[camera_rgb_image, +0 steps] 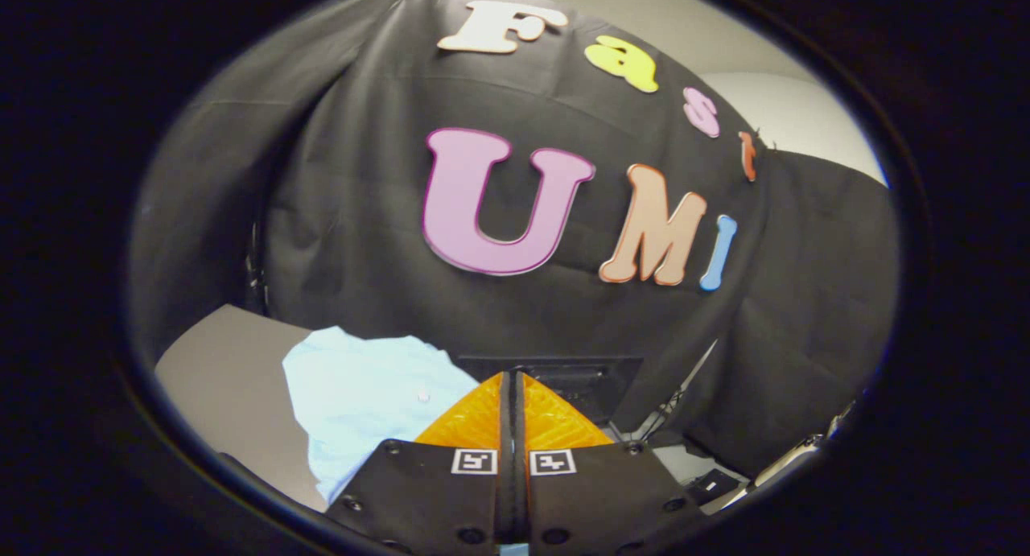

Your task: Put the clothes into the washing machine and then close the washing machine lid.

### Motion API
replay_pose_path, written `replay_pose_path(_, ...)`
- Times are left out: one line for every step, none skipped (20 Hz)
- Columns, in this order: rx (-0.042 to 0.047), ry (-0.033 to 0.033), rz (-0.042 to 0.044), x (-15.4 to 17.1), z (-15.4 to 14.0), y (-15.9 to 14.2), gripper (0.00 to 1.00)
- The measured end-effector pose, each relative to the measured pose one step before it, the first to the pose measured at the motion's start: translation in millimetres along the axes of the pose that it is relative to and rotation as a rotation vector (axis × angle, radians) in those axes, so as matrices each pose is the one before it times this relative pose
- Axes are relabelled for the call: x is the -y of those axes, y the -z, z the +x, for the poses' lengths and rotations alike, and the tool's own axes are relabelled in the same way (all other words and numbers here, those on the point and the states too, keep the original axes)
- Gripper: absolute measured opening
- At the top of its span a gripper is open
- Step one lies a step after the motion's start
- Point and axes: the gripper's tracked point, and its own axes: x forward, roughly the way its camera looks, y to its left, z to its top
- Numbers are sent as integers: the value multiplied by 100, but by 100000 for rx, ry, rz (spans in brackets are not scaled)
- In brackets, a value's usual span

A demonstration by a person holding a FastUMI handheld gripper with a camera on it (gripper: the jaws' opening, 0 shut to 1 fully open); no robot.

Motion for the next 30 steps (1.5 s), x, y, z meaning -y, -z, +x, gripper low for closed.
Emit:
replay_pose_path(-1116,-750,2560,621,509,508,0)
replay_pose_path(-963,461,1448,875,506,443,1)
replay_pose_path(-1449,1471,1454,1065,573,785,1)
replay_pose_path(-1126,-38,2602,558,531,800,1)
replay_pose_path(-1844,-244,3016,366,417,868,1)
replay_pose_path(-1948,192,1801,425,485,978,1)
replay_pose_path(-2248,489,380,394,531,1090,1)
replay_pose_path(-1915,-662,-496,197,366,838,1)
replay_pose_path(-2031,-809,-970,128,593,996,1)
replay_pose_path(-1989,-197,-993,169,344,833,1)
replay_pose_path(-2058,791,-692,354,430,919,1)
replay_pose_path(-2395,-589,32,-11,461,858,1)
replay_pose_path(-1603,-984,339,-199,573,908,1)
replay_pose_path(-2539,230,-220,142,522,896,1)
replay_pose_path(-2590,3299,-768,781,151,741,13)
replay_pose_path(-1222,3671,-588,810,482,636,25)
replay_pose_path(-20,-900,1099,-238,615,245,38)
replay_pose_path(-415,-4062,1976,-801,732,128,50)
replay_pose_path(-1472,-3564,1224,-865,346,423,62)
replay_pose_path(-2035,-1775,62,-348,490,983,74)
replay_pose_path(-1869,-1243,-436,-289,199,563,86)
replay_pose_path(-1028,-1134,-239,-270,418,351,98)
replay_pose_path(-573,-382,-197,-20,452,204,98)
replay_pose_path(-486,-115,-187,-89,369,134,98)
replay_pose_path(-313,-500,-135,-126,115,14,98)
replay_pose_path(478,62,-65,21,40,-213,98)
replay_pose_path(592,4,-175,-23,114,-208,98)
replay_pose_path(688,33,-206,-13,103,-361,98)
replay_pose_path(815,-737,-513,-142,7,-390,98)
replay_pose_path(1786,-1392,-982,-218,-141,-796,98)
